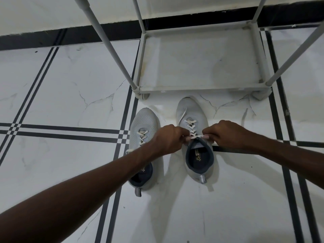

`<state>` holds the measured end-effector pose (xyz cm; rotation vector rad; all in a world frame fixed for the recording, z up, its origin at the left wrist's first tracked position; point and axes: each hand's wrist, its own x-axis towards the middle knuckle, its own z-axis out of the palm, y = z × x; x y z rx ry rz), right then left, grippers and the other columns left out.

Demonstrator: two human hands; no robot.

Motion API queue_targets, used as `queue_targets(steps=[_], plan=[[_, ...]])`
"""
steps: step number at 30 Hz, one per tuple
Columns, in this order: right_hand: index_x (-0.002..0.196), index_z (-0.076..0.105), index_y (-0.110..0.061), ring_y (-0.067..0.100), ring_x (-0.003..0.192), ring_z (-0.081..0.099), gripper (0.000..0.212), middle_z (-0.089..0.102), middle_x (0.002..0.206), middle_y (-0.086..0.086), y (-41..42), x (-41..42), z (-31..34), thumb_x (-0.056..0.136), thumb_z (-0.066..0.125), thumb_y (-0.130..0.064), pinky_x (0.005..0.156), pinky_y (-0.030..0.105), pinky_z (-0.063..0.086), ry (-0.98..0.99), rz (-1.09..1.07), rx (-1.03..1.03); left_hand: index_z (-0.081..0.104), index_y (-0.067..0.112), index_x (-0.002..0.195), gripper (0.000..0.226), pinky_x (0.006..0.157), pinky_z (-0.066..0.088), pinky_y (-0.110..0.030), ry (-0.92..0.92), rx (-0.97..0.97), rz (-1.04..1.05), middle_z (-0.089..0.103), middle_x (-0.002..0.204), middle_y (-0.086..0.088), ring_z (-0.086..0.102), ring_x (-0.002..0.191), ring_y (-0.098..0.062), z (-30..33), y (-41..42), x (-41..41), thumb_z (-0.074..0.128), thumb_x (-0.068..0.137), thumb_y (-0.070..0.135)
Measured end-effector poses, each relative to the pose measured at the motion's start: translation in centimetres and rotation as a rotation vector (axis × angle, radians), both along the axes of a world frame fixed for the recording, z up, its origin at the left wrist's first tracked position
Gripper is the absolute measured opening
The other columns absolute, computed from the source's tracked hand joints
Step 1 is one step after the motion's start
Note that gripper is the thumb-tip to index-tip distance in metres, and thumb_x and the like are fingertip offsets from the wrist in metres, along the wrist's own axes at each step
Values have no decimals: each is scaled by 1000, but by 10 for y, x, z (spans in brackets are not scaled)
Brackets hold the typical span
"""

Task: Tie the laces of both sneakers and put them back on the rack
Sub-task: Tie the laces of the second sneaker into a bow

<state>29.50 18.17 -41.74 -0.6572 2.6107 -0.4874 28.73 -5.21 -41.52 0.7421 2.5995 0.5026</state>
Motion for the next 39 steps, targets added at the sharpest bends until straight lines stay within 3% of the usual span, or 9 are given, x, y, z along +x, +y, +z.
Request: queue_targets(steps=[7, 12, 16, 20, 23, 27, 32, 36, 39], plan=[[60, 41, -23, 9, 54, 45, 40, 50, 55, -3, 15, 3, -20, 99, 50, -29, 57, 33, 36, -115, -30, 10, 54, 25, 68, 30, 67, 52, -35, -97, 68, 97, 64, 69, 3, 60, 65, -22, -11, -15, 19, 47, 98, 29], [57, 39, -28, 4, 55, 46, 43, 49, 55, -7, 19, 5, -29, 97, 52, -30, 57, 31, 32, -132, -8, 16, 52, 24, 64, 32, 69, 46, -33, -172, 72, 147, 70, 78, -9, 62, 73, -27, -12, -13, 21, 52, 94, 14], [67, 48, -21, 15, 60, 50, 34, 50, 58, -8, 18, 4, -20, 98, 48, -35, 59, 34, 39, -107, -10, 74, 60, 21, 65, 33, 65, 40, -27, -228, 116, 228, 62, 68, 2, 52, 56, -9, -11, -14, 21, 51, 96, 18], [70, 52, -17, 18, 69, 58, 35, 60, 69, -2, 17, -8, 5, 98, 46, -36, 72, 39, 46, -177, -90, -19, 64, 20, 70, 32, 58, 44, -26, -447, 371, 493, 56, 58, 3, 51, 52, -13, 3, -28, 6, 53, 99, 26], [68, 57, -14, 14, 56, 53, 35, 60, 60, 1, 19, -14, 25, 98, 52, -31, 61, 31, 43, -421, -182, -133, 58, 14, 66, 32, 55, 42, -28, -597, 629, 686, 49, 58, -2, 48, 51, -15, 18, -36, -10, 62, 96, 24], [77, 63, -7, 8, 43, 42, 34, 58, 61, 5, 26, -22, 50, 100, 51, -29, 43, 21, 32, -703, -262, -254, 70, 5, 85, 31, 53, 39, -27, -748, 524, 592, 49, 59, -1, 41, 51, -12, 33, -37, -21, 66, 93, 35], [84, 62, -3, 13, 51, 48, 28, 71, 80, 9, 34, -19, 70, 101, 48, -21, 52, 25, 42, -727, -263, -460, 79, 10, 92, 28, 48, 33, -18, -781, 131, 260, 59, 55, 9, 37, 46, -6, 63, -38, -36, 68, 91, 36], [93, 68, -3, 17, 72, 67, 17, 76, 91, 3, 28, 2, 64, 97, 56, -14, 72, 27, 51, -622, -351, -672, 74, 3, 99, 21, 59, 39, -21, -867, 264, 235, 62, 79, -8, 47, 59, -8, 69, -41, -44, 64, 94, 21], [103, 63, 2, 29, 86, 68, 20, 73, 113, 12, 21, 12, 51, 96, 58, -16, 84, 39, 49, -628, -468, -806, 71, 10, 95, 14, 65, 45, -21, -1000, 519, 287, 68, 84, 1, 55, 70, -8, 61, -32, -38, 57, 97, 8]])
